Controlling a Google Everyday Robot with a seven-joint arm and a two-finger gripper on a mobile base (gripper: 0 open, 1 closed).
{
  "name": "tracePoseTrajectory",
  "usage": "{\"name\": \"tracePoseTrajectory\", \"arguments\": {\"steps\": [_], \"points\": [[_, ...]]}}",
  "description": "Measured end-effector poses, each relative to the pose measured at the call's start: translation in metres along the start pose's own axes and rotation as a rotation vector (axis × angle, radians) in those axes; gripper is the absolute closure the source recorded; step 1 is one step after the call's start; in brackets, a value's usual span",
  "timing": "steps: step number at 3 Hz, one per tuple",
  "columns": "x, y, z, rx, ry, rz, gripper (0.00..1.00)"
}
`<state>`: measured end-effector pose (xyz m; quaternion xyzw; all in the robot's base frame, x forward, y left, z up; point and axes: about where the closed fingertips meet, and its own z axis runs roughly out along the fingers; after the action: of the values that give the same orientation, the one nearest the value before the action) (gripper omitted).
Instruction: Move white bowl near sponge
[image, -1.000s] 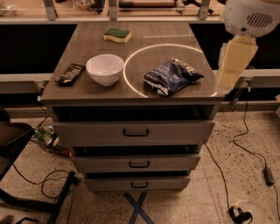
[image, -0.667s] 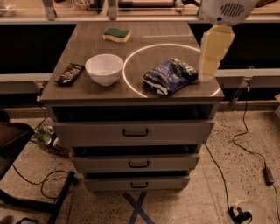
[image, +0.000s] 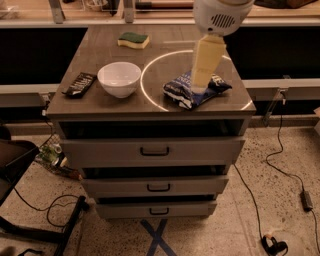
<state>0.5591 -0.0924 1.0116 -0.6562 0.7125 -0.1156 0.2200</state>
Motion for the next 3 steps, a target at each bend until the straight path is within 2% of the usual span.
{"name": "tracePoseTrajectory", "arguments": {"steps": [1, 2, 3], "points": [[-0.002, -0.001, -0.001, 0.007, -0.006, -0.002, 0.00], [-0.025, 0.000, 0.002, 0.019, -0.004, -0.045, 0.00], [-0.054, 0.011, 0.020, 0.006, -0.017, -0.090, 0.00]]}}
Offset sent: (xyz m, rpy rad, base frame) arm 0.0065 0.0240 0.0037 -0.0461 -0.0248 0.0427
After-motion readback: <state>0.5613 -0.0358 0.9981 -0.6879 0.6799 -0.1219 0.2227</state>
